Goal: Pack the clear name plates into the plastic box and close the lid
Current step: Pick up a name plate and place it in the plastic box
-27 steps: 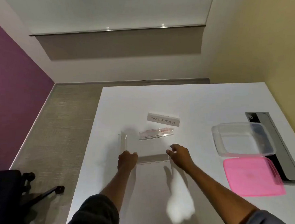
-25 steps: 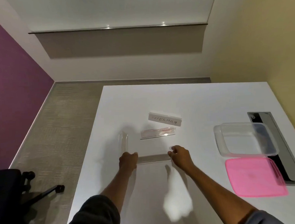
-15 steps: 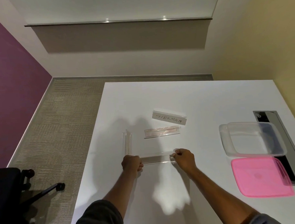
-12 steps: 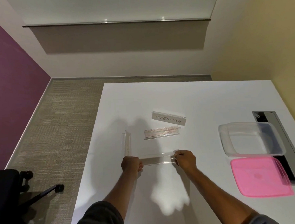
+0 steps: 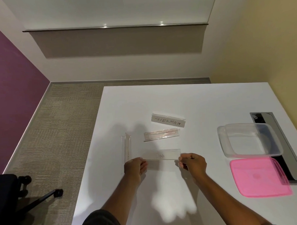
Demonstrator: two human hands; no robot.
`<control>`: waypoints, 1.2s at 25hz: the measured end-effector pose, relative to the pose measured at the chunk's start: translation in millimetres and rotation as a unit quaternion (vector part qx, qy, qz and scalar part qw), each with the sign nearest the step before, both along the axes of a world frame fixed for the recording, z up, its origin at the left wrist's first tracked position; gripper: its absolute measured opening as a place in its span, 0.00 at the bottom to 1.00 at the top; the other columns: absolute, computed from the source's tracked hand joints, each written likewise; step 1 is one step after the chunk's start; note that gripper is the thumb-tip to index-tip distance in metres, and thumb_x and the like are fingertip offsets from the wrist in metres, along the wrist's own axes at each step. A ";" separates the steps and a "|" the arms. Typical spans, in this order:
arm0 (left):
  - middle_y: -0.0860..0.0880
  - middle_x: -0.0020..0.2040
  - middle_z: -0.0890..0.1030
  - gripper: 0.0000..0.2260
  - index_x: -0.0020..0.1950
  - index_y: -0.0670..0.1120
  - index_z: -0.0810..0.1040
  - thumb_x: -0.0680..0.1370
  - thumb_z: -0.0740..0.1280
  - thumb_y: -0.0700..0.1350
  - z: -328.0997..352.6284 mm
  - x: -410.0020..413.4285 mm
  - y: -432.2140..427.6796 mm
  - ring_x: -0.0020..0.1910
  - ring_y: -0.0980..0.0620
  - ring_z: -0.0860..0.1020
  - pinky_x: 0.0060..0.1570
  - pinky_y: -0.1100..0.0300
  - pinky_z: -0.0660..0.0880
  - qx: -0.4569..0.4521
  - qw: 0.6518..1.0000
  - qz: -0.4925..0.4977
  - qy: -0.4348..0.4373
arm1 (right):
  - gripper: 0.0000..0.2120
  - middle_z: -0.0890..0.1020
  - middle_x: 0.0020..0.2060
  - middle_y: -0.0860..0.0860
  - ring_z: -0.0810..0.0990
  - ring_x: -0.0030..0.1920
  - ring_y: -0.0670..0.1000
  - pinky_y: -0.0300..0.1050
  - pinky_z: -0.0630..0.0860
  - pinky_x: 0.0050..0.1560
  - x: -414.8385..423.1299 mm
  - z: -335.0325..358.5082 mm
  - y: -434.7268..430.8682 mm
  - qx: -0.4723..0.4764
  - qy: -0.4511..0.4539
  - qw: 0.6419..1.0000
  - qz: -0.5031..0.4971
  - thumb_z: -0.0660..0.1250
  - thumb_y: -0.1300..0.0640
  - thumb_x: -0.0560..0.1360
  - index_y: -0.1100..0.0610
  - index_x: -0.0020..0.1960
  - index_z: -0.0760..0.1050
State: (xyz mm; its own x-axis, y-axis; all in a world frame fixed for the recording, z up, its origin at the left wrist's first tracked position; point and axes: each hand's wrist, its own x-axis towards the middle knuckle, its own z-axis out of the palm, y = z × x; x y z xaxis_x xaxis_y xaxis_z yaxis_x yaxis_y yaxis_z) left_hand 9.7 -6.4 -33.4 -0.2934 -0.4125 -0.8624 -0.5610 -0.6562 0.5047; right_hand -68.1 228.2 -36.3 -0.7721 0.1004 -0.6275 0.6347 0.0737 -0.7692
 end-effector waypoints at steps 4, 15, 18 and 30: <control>0.33 0.54 0.86 0.09 0.58 0.34 0.82 0.81 0.75 0.37 7.6 -0.8 5.7 0.54 0.38 0.86 0.63 0.44 0.82 0.057 0.993 0.026 0.096 | 0.07 0.89 0.39 0.61 0.90 0.41 0.61 0.46 0.88 0.42 1.3 8.8 15.5 -0.027 0.009 1.000 -0.008 0.78 0.69 0.71 0.64 0.48 0.86; 0.31 0.54 0.87 0.09 0.59 0.34 0.82 0.84 0.71 0.40 31.9 -13.1 43.7 0.53 0.35 0.87 0.47 0.52 0.88 0.012 0.980 -0.078 0.185 | 0.08 0.89 0.44 0.63 0.89 0.42 0.58 0.43 0.86 0.43 1.3 22.3 70.4 -0.081 0.031 0.995 -0.044 0.77 0.70 0.73 0.65 0.51 0.85; 0.33 0.51 0.88 0.06 0.57 0.37 0.83 0.85 0.69 0.39 38.6 -21.0 63.0 0.53 0.35 0.89 0.43 0.56 0.89 -0.037 0.975 -0.109 0.189 | 0.08 0.88 0.45 0.65 0.90 0.43 0.59 0.46 0.87 0.47 -4.0 25.2 89.9 -0.084 0.045 0.995 -0.040 0.77 0.71 0.73 0.65 0.51 0.84; 0.38 0.41 0.89 0.06 0.51 0.38 0.84 0.85 0.69 0.38 65.4 -69.6 170.3 0.41 0.44 0.90 0.40 0.59 0.87 -0.072 0.963 -0.146 0.213 | 0.39 0.78 0.65 0.41 0.77 0.64 0.46 0.46 0.75 0.63 -70.9 80.5 196.7 0.269 0.224 0.874 0.337 0.85 0.49 0.66 0.46 0.73 0.74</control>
State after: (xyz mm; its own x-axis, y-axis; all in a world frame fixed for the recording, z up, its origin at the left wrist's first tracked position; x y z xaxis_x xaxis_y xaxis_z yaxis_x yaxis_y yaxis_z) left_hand -59.9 163.8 31.9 -0.7292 -0.3659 -0.5782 -0.4330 -0.4075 0.8040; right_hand -139.0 425.0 44.3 -0.9260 -0.2845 -0.2482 -0.0483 0.7414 -0.6694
